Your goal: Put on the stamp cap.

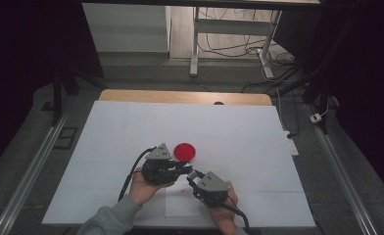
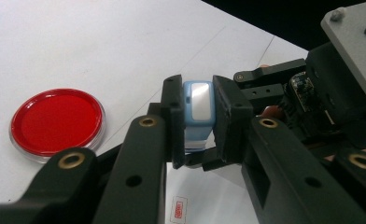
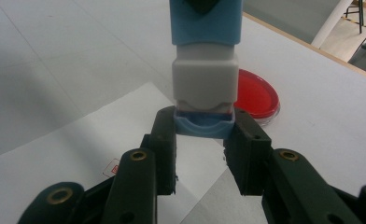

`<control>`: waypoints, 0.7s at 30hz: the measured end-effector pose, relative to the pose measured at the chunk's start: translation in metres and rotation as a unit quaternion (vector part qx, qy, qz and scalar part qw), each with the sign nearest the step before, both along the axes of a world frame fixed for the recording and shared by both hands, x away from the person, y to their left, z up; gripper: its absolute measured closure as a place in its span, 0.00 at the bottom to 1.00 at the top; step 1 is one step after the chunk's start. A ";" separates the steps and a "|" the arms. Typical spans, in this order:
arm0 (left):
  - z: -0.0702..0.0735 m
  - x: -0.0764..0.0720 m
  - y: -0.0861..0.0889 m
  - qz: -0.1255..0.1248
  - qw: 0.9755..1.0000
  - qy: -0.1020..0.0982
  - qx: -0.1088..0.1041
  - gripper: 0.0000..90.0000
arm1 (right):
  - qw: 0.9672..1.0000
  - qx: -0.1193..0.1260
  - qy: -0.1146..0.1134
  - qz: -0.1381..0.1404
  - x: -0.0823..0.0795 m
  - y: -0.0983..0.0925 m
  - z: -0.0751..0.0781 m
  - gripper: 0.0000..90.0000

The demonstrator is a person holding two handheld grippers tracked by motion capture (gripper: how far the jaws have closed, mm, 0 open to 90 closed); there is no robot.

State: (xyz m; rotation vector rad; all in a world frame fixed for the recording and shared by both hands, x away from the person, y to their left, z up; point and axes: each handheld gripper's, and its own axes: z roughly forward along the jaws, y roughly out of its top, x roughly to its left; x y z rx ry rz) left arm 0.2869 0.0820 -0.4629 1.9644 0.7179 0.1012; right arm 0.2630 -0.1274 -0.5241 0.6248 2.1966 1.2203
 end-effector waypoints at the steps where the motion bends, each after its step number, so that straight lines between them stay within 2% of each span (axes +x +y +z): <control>1: 0.000 0.000 0.000 -0.001 1.000 0.000 0.001 0.84 | 1.000 0.001 -0.001 0.000 0.000 0.000 0.000 0.72; 21: -0.004 0.001 -0.003 0.000 1.000 0.003 0.003 0.84 | 1.000 -0.007 -0.003 -0.008 -0.001 0.001 -0.001 0.72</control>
